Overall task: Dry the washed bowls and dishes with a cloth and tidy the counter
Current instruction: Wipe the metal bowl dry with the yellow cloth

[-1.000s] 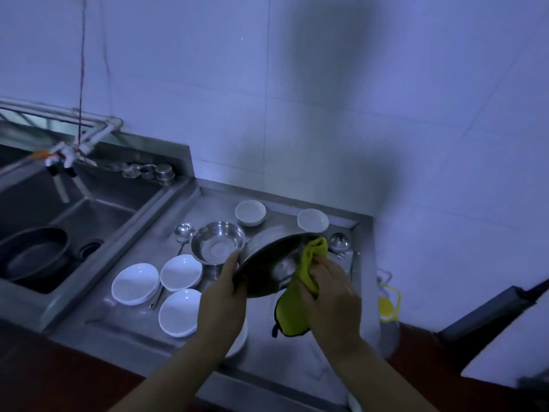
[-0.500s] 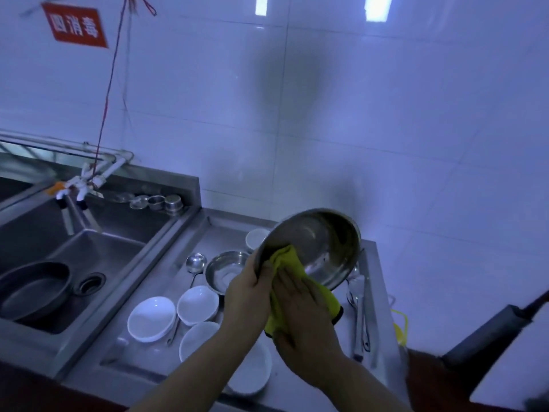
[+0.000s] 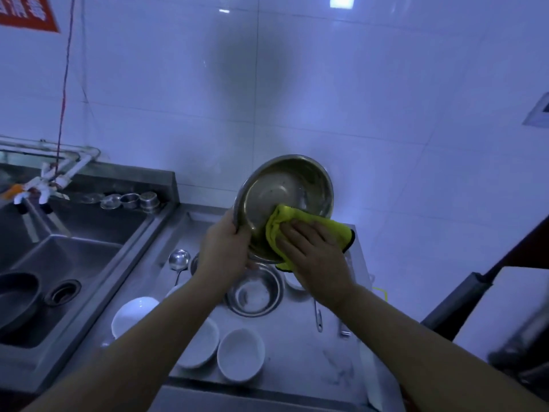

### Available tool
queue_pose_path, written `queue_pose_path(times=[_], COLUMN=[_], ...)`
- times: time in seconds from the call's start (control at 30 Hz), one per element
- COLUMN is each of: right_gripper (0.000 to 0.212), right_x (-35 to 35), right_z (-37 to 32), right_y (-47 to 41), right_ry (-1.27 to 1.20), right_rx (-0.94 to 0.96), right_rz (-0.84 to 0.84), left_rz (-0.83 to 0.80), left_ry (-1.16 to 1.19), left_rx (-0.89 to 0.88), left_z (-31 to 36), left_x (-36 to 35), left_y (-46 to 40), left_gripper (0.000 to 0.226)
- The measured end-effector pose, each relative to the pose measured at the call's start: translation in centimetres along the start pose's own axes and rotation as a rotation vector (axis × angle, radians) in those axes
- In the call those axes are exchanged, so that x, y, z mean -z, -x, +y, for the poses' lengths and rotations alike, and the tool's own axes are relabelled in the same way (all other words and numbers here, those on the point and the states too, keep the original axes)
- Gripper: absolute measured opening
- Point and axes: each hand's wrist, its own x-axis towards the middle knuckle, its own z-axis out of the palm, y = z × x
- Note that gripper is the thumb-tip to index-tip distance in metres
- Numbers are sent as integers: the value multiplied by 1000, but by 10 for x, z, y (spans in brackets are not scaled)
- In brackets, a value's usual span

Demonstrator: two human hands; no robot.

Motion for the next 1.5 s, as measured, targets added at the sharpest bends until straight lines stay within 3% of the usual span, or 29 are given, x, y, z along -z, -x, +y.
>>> queue_pose_path(times=[0.17, 0.37, 0.43, 0.57, 0.67, 0.77, 1.0, 1.13, 1.17, 1.2, 1.4, 1.5], right_gripper=[32, 21, 18, 12, 9, 13, 27, 17, 16, 15, 12, 15], right_x=[-5, 18, 26, 31, 25, 18, 32, 43, 44, 43, 30, 24], right_z=[-34, 4, 16, 8, -13, -25, 17, 46, 46, 43, -13, -26], right_y=[-1, 5, 1, -13, -17, -8, -9, -13, -12, -12, -17, -8], right_ry=[-173, -33, 26, 24, 3, -16, -33, 39, 42, 34, -51, -52], right_rx=[-123, 260, 287, 181, 84, 90, 425, 576, 558, 514, 124, 116], right_rz=[58, 58, 105, 244, 259, 228, 46, 34, 53, 82, 225, 180], left_rz=[7, -323, -377, -96, -38, 15, -50, -282, -273, -228, 37, 92], left_ry=[56, -212, -233, 44, 386, 448, -42, -447, -469, -430, 305, 319], left_rx=[53, 6, -6, 55, 123, 169, 1, -66, -71, -69, 54, 91], left_z=[-1, 26, 37, 33, 15, 6, 17, 35, 37, 37, 11, 2], left_x=[-12, 23, 30, 8, -18, -21, 10, 35, 37, 37, -13, -13], left_y=[-2, -24, -31, -17, 11, 17, -2, -24, -28, -30, 14, 14], left_gripper=[26, 18, 16, 12, 18, 15, 19, 17, 15, 15, 12, 20])
